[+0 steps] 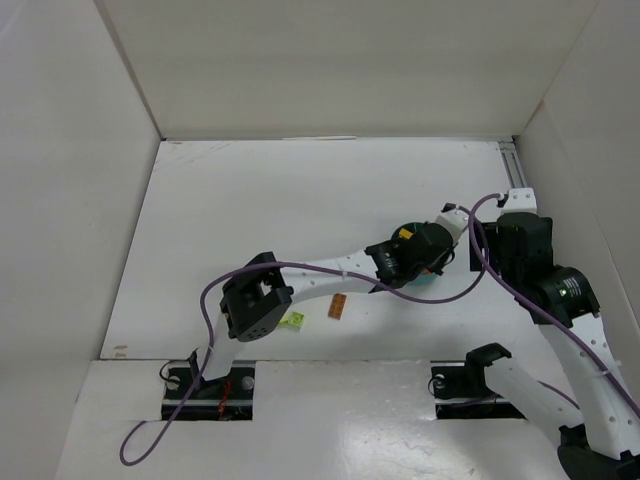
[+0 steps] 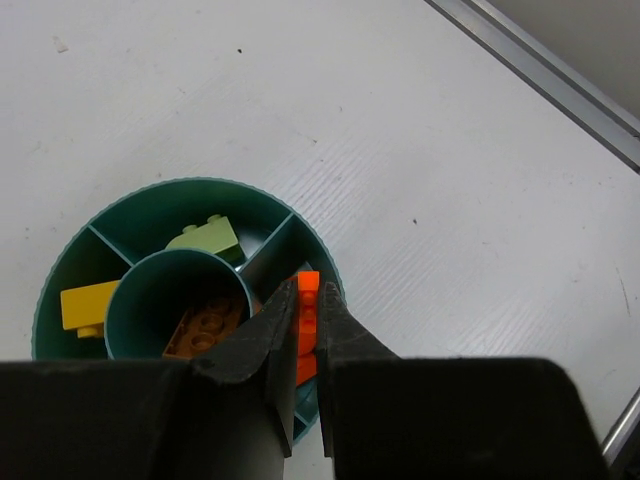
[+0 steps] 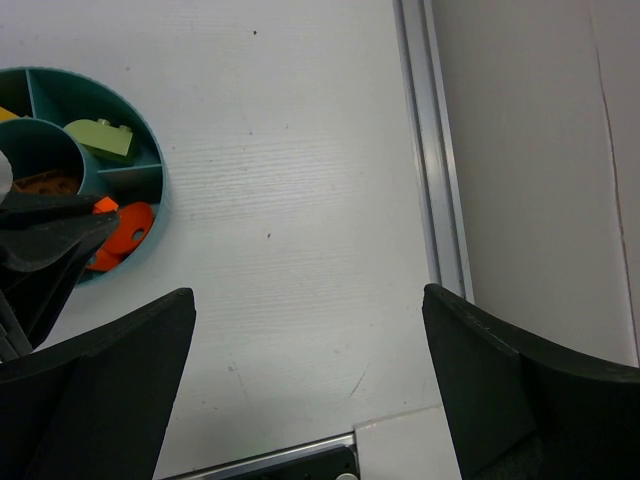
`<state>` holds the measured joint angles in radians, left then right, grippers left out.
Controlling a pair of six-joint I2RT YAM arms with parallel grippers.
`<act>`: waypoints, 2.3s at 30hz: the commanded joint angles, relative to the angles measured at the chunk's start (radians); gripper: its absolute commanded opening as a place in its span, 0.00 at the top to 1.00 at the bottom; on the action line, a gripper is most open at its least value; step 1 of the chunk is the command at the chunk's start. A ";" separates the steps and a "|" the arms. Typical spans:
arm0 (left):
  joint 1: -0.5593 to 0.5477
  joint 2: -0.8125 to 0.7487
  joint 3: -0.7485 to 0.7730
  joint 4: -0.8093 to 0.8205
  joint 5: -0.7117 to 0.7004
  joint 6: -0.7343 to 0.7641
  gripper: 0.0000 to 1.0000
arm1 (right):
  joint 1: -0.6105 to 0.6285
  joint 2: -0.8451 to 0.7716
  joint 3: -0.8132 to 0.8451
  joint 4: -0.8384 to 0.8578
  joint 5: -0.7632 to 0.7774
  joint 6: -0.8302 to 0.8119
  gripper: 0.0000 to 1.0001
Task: Sort the legos into containers by color
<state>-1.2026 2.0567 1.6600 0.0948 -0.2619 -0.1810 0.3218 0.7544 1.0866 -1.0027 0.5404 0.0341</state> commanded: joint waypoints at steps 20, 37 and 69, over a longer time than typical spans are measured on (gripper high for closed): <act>0.034 -0.049 -0.005 -0.023 -0.007 -0.043 0.77 | -0.004 -0.009 0.022 0.018 0.013 0.006 0.00; 0.084 -0.680 -0.566 -0.188 -0.158 -0.454 0.01 | -0.004 -0.029 -0.007 0.093 -0.175 -0.125 0.00; 0.103 -1.497 -1.085 -0.627 -0.109 -0.991 0.01 | 0.855 0.792 -0.042 0.582 -0.003 0.922 0.03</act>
<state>-1.1038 0.5709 0.5682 -0.5316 -0.3847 -1.2190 1.1664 1.5101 1.0309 -0.5259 0.4908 0.8219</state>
